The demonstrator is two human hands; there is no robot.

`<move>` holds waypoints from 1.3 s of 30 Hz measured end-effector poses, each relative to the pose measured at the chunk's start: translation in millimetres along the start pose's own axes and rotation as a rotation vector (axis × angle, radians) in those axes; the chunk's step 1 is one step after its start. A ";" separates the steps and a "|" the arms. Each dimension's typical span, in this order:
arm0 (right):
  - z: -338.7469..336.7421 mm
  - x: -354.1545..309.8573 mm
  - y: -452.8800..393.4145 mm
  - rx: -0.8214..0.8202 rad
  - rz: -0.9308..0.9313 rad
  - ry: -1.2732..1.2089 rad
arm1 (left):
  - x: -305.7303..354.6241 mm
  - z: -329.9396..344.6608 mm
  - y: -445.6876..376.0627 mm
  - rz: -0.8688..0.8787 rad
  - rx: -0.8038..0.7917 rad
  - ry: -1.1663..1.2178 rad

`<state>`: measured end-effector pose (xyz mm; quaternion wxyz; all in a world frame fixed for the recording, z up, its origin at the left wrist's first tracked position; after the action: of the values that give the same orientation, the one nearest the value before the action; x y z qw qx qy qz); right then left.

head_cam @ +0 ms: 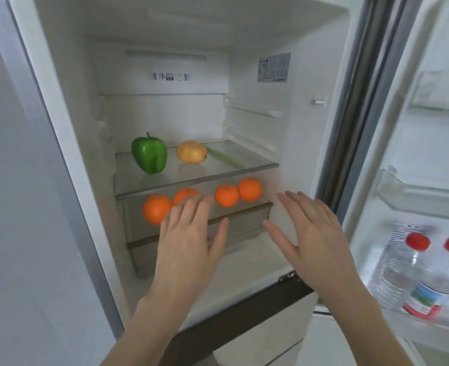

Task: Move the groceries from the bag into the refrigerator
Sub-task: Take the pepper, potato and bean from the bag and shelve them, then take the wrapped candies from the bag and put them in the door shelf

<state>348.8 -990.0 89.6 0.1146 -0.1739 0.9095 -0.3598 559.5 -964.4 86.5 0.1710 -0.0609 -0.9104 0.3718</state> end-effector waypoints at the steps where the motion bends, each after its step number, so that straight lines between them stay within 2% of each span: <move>1: -7.5 4.0 12.0 -0.005 0.007 0.011 | 10.0 2.2 4.6 0.023 -0.004 0.015; 5: -38.6 29.2 62.0 -0.022 0.112 0.096 | 54.5 15.4 22.9 0.070 -0.048 0.115; 10: -92.9 68.1 134.4 0.052 0.244 0.063 | 119.0 42.5 58.5 0.129 -0.134 0.240; 19: -195.1 165.1 249.3 0.112 0.402 0.234 | 279.7 99.9 112.3 0.282 -0.338 0.407; 26: -280.9 259.6 337.3 0.113 0.526 0.375 | 437.8 122.0 150.0 0.428 -0.348 0.547; 31: -335.3 334.2 405.0 0.104 0.616 0.445 | 541.1 150.2 184.3 0.467 -0.379 0.608; 39: -387.1 420.5 475.8 0.106 0.718 0.497 | 671.0 188.8 220.4 0.531 -0.420 0.652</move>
<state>-275.7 -596.0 0.9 0.0188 0.2512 0.8926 -0.3740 -138.2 -770.7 -14.4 0.3310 -0.4388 -0.8176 0.1718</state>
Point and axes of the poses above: each hand's wrist, its own y-axis away from the middle knuckle, its own z-axis out of the palm, x = y × z, the point moved 10 cm from there along -y, towards the middle knuckle, and after that the axes turned 1 degree about -x, right-handed, at the moved point
